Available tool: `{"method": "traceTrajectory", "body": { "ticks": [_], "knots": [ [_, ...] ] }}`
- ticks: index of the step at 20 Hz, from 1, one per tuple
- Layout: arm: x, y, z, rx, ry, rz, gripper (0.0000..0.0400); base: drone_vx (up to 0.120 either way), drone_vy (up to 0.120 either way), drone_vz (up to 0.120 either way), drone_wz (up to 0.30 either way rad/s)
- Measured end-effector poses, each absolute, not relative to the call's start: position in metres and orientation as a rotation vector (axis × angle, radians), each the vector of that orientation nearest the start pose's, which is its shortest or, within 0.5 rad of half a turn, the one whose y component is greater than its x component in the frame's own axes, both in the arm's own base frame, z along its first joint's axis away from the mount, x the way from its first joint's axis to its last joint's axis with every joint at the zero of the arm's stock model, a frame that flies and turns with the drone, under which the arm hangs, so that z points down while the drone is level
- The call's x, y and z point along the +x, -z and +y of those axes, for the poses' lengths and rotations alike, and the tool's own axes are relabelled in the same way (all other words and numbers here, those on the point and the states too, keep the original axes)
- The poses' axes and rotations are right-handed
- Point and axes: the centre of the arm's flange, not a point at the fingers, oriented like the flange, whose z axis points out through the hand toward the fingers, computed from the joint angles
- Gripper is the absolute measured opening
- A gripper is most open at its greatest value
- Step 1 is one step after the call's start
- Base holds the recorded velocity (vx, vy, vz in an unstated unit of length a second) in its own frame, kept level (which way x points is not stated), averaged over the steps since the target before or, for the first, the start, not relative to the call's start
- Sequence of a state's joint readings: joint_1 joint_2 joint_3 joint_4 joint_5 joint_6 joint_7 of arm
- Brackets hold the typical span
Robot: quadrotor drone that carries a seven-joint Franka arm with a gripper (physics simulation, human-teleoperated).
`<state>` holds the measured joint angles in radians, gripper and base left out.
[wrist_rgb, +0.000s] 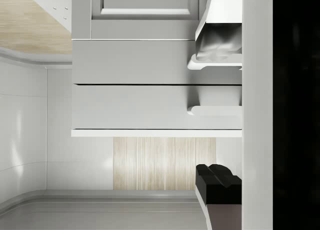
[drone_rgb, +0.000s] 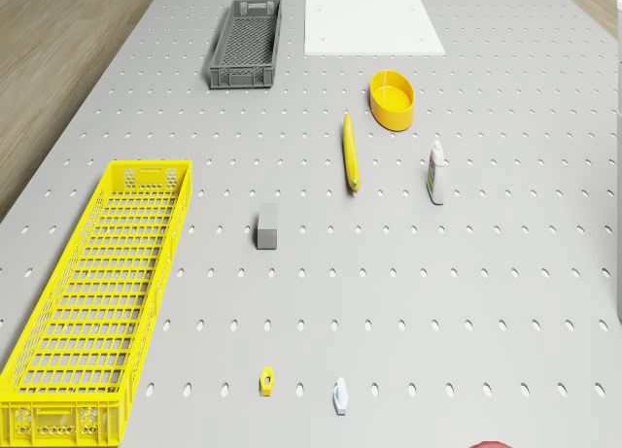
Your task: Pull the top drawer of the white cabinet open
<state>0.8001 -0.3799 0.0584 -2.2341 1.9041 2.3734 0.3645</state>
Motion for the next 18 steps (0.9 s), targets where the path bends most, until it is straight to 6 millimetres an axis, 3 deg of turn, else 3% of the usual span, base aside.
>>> {"method": "traceTrajectory", "body": {
  "ticks": [13, 18],
  "knots": [
    [0.307, -0.594, 0.449, -1.479, -0.611, 0.611, 0.0305, 0.0, 0.0, 0.0, 0.0],
    [0.307, -0.594, 0.466, -1.479, -0.61, 0.611, 0.0305, 0.112, 0.0, 0.0, 0.0]
  ]
}}
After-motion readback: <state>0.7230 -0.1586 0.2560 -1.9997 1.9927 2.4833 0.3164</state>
